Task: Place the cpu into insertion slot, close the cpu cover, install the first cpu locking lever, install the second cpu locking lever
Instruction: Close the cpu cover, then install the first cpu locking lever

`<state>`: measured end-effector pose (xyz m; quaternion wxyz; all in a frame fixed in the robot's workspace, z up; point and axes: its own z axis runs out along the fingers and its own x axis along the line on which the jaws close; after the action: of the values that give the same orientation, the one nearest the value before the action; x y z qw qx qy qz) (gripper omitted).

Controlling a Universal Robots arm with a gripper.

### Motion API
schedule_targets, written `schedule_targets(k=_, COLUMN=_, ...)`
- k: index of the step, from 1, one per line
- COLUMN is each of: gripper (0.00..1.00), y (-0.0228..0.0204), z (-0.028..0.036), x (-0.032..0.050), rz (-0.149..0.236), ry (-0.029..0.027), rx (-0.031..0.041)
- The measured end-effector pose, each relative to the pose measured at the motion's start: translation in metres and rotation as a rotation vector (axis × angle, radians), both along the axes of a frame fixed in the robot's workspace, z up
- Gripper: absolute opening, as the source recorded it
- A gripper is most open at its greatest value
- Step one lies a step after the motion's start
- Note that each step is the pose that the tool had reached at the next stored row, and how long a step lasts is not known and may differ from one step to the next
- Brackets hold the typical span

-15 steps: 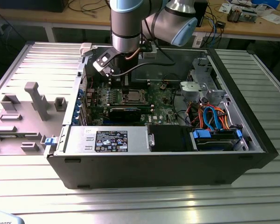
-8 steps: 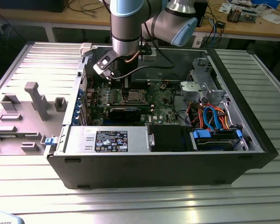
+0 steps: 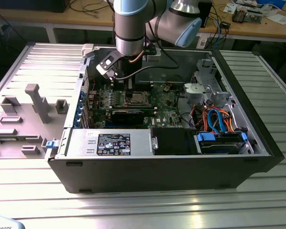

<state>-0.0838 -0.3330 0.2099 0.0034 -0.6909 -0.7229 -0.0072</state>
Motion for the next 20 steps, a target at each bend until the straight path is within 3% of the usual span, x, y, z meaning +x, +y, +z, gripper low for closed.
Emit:
schedule_targets(k=3, gripper=0.11, y=0.0005, z=-0.0001, x=0.0128, rz=0.0, ry=-0.0001, rx=0.0001)
schedule_targets(k=7, gripper=0.11, y=0.0008, z=-0.0001, x=0.0241, rz=0.0, ry=0.0, rx=-0.0001)
schedule_targets(k=20, gripper=0.11, y=0.0009, z=0.001, x=0.0249, rz=0.0, ry=0.0, rx=0.0001)
